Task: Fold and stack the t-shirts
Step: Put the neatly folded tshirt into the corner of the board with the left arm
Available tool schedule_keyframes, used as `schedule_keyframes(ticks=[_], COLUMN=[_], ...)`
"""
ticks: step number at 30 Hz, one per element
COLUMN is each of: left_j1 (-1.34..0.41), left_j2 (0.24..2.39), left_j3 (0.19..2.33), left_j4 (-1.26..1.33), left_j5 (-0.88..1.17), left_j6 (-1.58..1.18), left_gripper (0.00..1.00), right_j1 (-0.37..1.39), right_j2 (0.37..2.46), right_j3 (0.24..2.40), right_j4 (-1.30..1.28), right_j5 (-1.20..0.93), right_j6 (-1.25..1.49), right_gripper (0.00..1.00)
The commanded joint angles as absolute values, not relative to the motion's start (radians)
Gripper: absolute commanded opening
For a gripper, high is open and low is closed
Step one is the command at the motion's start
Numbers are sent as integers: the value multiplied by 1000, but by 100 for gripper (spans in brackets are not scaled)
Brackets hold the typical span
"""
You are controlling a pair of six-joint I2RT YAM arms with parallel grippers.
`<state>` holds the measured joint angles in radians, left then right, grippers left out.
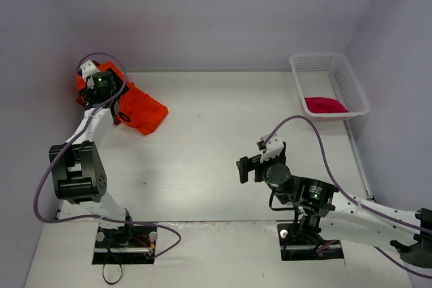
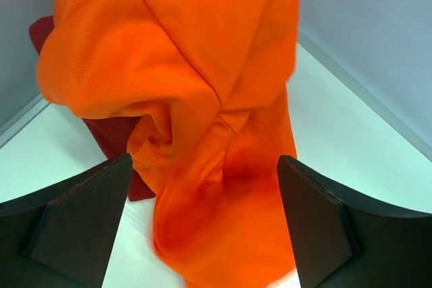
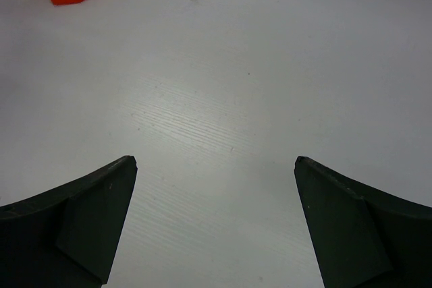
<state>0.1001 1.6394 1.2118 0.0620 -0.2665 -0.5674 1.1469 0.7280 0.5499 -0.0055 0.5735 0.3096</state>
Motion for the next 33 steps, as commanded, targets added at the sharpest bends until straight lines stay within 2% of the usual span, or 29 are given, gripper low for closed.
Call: schedule_keyframes(ticks=[1, 10, 13, 16, 18, 19, 22, 30, 33], left_j1=[94, 92, 91, 69, 28, 12, -49, -72, -72], left_j2=[1594, 1522, 1477, 1440, 1418, 1411, 1370, 1134, 1097], left_j3=[1229, 1227, 1238, 1239, 1236, 1235, 1227, 1078, 1071], left_j4=[89, 75, 49, 20, 6, 2, -69, -144, -205], left_j5=[-313, -308, -270, -239, -226, -222, -198, -181, -190], left_j6=[-583, -568, -569, -581, -581, -577, -595, -600, -604], left_gripper=[83, 83, 83, 83, 83, 83, 83, 83, 83], right_j1=[1152, 1152, 1152, 1152, 1135, 1121, 1066, 816, 789], right_j2=[713, 739, 776, 879, 1036, 1163, 1374, 1691, 1785], right_j3=[583, 603, 594, 581, 639, 678, 817, 1020, 1107], right_j4=[28, 37, 110, 315, 446, 463, 531, 698, 709], right_j5=[617, 607, 575, 511, 493, 461, 350, -1, -90], right_j6=[307, 310, 308, 269, 216, 207, 181, 376, 408], right_gripper=[100, 100, 100, 100, 100, 100, 100, 98, 98])
